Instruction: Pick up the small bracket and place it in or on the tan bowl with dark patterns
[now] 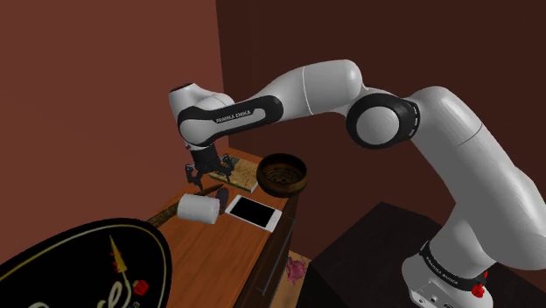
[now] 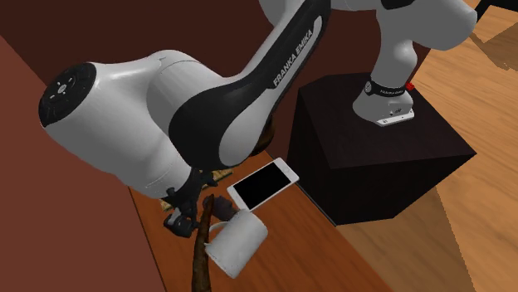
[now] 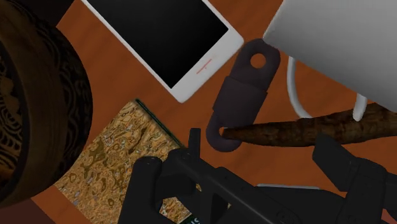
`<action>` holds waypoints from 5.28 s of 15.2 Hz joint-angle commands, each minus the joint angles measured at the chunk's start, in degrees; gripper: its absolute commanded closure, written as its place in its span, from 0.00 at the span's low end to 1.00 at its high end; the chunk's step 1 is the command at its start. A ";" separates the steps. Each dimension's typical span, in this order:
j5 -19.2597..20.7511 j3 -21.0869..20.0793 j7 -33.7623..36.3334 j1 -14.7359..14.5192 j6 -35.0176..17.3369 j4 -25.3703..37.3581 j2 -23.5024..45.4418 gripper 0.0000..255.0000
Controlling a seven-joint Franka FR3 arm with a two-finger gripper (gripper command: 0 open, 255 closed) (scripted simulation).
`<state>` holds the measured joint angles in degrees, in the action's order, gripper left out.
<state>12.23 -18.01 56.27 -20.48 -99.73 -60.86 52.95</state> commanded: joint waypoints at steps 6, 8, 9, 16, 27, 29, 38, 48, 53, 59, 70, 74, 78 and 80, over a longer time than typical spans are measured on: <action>-0.35 0.12 -0.17 -0.55 4.38 -0.21 1.18 0.00; -0.44 0.07 -0.24 -0.15 3.82 -1.74 0.24 1.00; -0.38 0.12 -0.14 -0.31 3.58 -1.47 0.73 1.00; -0.47 -0.15 1.07 -0.84 2.39 -3.47 0.03 1.00; -7.45 -3.71 -4.74 7.60 -5.66 -17.83 -8.15 0.00; -7.38 -3.65 -4.69 7.60 -7.11 -19.11 -7.97 0.00; -7.38 -3.34 -4.65 7.41 -9.64 -21.21 -7.56 0.00; -7.65 -3.62 -4.19 7.35 -9.87 -22.81 -8.92 1.00; -7.94 -3.27 -4.71 7.33 -8.17 -20.99 -8.93 1.00; -7.45 -2.57 -1.91 7.78 -15.76 -26.67 -13.96 0.00; -2.44 1.86 8.40 6.29 -33.54 -42.84 -19.21 0.00; -2.41 1.82 8.42 6.33 -33.54 -42.84 -19.20 0.00; -2.30 1.80 8.64 6.20 -33.64 -42.77 -19.00 1.00; -2.45 1.69 8.48 6.39 -33.44 -43.13 -19.55 1.00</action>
<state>9.79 -16.43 64.79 -14.22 -133.30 -103.66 33.35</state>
